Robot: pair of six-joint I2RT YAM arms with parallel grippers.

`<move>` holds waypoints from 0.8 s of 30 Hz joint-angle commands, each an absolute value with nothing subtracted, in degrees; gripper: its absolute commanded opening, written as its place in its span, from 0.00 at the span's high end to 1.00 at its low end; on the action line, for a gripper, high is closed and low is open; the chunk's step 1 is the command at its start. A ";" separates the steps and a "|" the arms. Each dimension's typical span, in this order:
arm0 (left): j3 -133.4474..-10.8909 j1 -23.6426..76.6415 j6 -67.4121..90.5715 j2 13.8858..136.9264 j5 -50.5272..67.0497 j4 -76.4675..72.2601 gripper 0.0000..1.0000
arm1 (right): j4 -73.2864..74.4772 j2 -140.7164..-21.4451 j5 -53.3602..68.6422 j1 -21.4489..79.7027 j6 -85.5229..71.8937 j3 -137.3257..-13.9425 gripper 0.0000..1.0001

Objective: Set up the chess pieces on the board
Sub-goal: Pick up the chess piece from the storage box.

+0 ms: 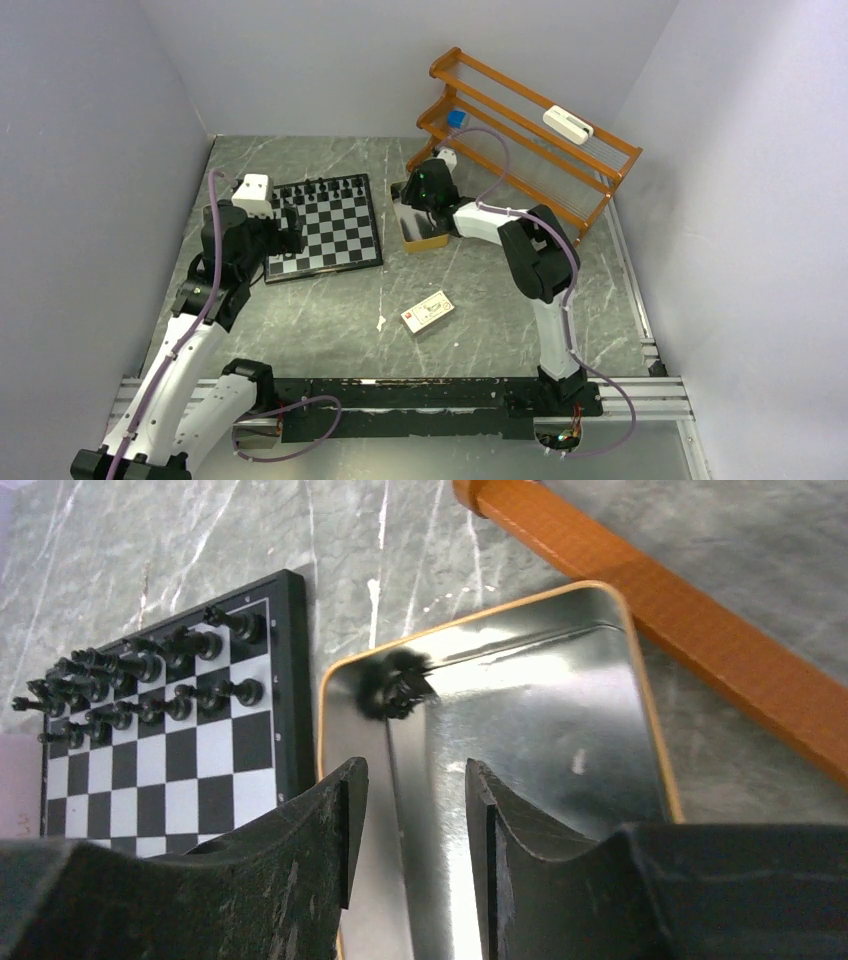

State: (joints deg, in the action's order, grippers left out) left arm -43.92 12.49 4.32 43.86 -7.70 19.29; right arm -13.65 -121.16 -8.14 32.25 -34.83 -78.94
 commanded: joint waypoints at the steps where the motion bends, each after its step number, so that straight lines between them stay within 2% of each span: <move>1: -43.90 12.96 5.17 44.08 -8.79 18.37 0.01 | -16.55 -124.76 -13.39 33.92 -41.26 -83.03 0.56; 6: -44.21 13.64 4.99 43.61 -8.96 18.63 0.01 | -18.00 -126.76 -17.64 34.50 -43.61 -83.10 0.56; 24: -44.47 14.15 4.66 43.52 -8.26 18.80 0.01 | -20.00 -134.12 -18.64 34.85 -44.19 -88.61 0.58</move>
